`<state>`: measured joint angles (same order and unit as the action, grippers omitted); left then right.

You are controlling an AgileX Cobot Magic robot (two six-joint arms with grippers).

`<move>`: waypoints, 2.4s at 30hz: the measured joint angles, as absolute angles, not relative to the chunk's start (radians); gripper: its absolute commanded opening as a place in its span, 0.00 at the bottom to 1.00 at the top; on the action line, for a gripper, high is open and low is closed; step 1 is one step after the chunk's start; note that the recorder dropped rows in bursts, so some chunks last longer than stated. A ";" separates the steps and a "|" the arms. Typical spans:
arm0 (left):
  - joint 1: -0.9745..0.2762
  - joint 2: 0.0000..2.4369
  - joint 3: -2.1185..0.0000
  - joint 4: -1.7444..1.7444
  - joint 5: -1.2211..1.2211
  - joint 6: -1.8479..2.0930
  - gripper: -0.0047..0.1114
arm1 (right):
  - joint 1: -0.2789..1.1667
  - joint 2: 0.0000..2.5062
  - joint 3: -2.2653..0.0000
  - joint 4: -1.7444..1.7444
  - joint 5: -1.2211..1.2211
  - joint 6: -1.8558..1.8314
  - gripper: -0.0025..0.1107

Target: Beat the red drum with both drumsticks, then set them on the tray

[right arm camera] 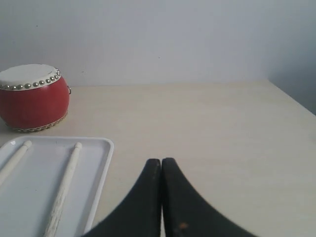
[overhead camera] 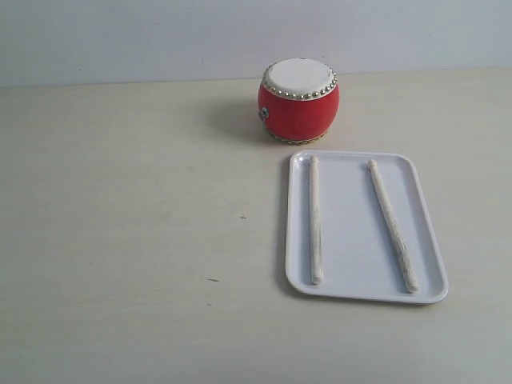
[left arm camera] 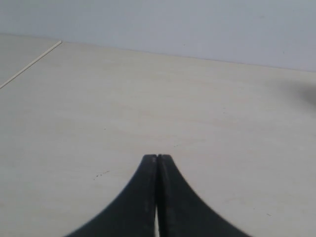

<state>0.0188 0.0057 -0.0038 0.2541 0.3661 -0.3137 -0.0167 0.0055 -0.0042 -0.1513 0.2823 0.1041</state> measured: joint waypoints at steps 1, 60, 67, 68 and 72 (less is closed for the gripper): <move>0.019 0.006 -0.004 0.254 0.366 -0.314 0.04 | -0.017 0.005 -0.004 -0.151 0.284 0.104 0.02; 0.019 0.006 -0.004 0.254 0.366 -0.314 0.04 | -0.017 0.005 -0.004 -0.151 0.291 0.142 0.02; 0.019 0.006 -0.004 0.254 0.366 -0.314 0.04 | -0.017 0.005 -0.004 -0.151 0.291 0.142 0.02; 0.019 0.006 -0.004 0.254 0.366 -0.314 0.04 | -0.017 0.005 -0.004 -0.151 0.291 0.142 0.02; 0.019 0.006 -0.004 0.254 0.366 -0.314 0.04 | -0.017 0.005 -0.004 -0.151 0.291 0.142 0.02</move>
<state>0.0188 0.0057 -0.0038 0.2541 0.3661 -0.3137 -0.0167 0.0055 -0.0042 -0.1513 0.2907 0.1419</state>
